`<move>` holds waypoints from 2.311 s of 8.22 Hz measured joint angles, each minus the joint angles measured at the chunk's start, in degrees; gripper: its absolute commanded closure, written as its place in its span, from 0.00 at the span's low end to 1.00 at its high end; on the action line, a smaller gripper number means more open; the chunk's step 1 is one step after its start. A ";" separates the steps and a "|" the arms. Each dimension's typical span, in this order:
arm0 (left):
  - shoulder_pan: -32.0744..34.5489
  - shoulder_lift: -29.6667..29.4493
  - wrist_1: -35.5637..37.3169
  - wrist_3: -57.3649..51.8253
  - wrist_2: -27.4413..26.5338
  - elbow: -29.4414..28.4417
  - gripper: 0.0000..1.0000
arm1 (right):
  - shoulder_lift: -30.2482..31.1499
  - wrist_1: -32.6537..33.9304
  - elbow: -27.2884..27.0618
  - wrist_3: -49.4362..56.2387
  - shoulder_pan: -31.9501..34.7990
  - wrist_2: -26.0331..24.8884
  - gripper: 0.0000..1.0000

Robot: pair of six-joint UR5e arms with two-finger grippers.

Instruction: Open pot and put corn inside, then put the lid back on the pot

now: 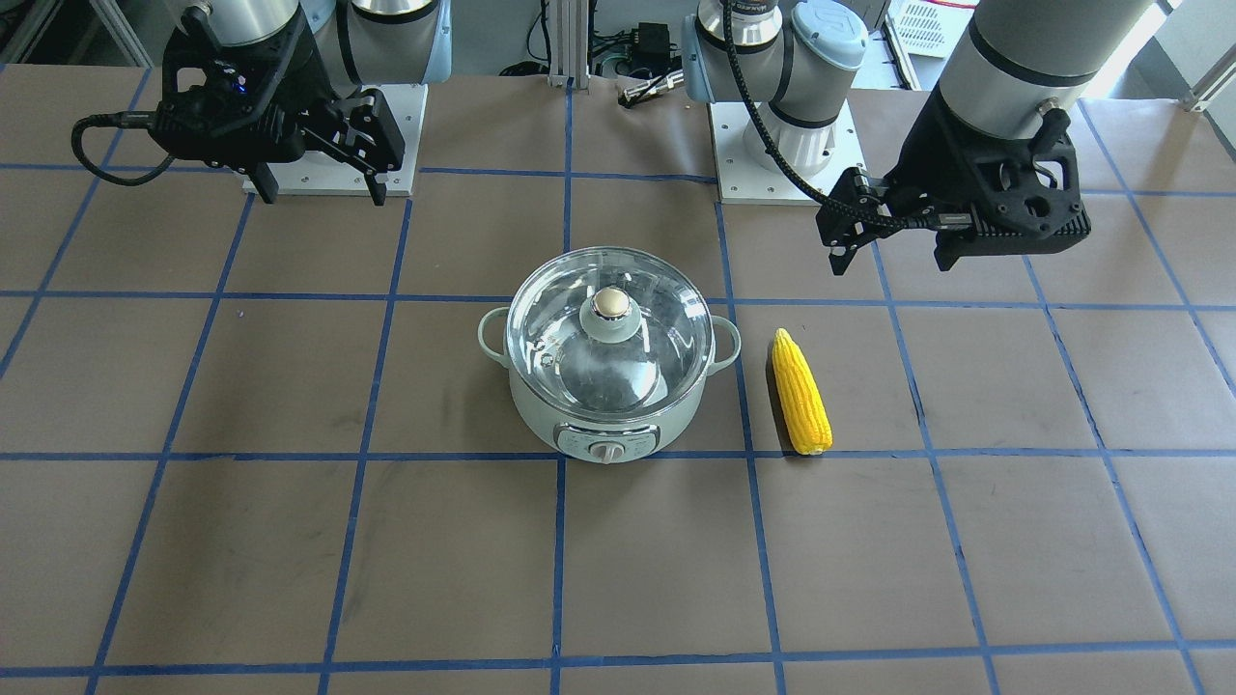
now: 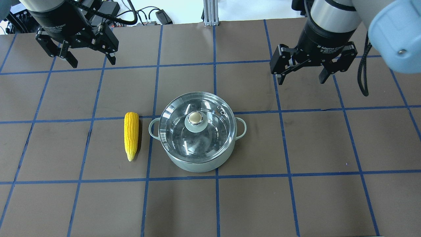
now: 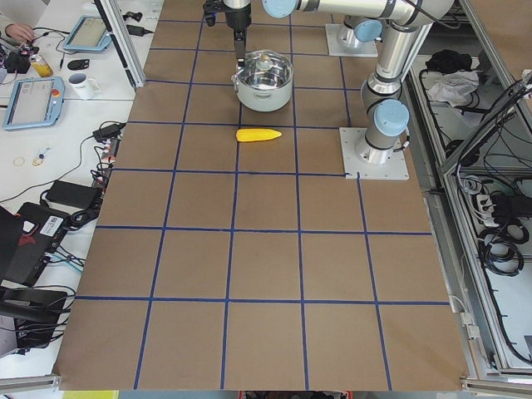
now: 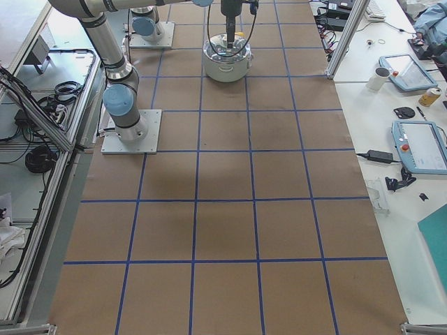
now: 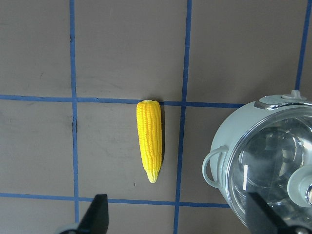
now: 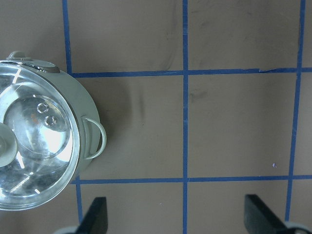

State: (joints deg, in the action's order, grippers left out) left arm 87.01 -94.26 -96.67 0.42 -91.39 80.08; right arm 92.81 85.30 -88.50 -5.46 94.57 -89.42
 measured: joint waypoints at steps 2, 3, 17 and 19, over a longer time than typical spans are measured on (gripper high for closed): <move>-0.01 0.06 -0.01 -0.32 0.00 0.01 0.00 | 0.00 0.00 0.00 0.01 0.00 -0.01 0.00; -0.06 -0.13 0.02 -0.69 0.06 -0.03 0.00 | 0.00 0.02 0.00 0.01 0.00 -0.02 0.00; -8.52 -14.23 16.68 -10.48 7.32 17.01 0.00 | -0.02 -0.39 0.00 -0.25 0.00 0.49 0.00; -8.52 -17.08 16.91 -10.51 7.45 17.01 0.00 | -0.81 0.08 0.24 -2.28 0.19 1.13 0.00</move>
State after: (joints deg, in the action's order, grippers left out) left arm 78.49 -111.34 -79.76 -10.10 -83.95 97.09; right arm 92.00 85.38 -88.26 -7.74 94.76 -88.29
